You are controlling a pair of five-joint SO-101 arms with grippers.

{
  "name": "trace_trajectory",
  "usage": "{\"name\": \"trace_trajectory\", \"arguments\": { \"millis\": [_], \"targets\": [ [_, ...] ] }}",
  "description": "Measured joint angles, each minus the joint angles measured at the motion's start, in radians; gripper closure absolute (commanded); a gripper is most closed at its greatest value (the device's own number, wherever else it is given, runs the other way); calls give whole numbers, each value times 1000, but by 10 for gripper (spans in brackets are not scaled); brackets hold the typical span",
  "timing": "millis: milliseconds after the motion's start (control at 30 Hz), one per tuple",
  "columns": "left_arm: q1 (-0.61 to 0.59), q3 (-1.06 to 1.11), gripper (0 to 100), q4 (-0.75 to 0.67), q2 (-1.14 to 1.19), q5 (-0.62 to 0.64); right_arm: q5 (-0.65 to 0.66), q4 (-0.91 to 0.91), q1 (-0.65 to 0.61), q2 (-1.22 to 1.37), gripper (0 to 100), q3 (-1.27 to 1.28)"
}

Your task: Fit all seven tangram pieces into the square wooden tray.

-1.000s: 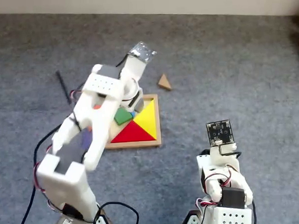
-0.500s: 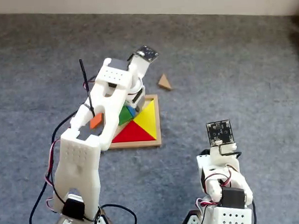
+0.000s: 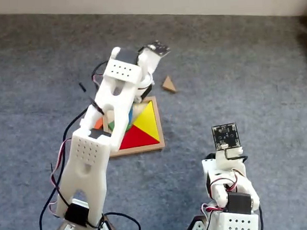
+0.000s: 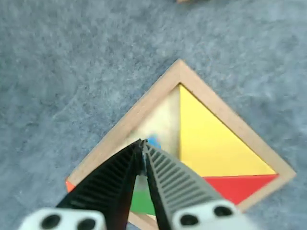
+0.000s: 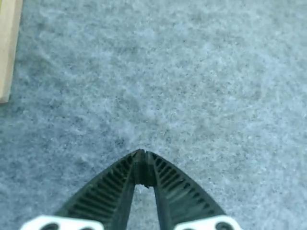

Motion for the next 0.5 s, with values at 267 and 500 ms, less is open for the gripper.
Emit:
{"name": "trace_trajectory", "arguments": {
  "millis": [267,500],
  "targets": [
    [18,-107,994,68,0,5,0,0,0,0,993,0],
    [21,-51,836,71,3,5,0,0,0,0,993,0]
  ]
}}
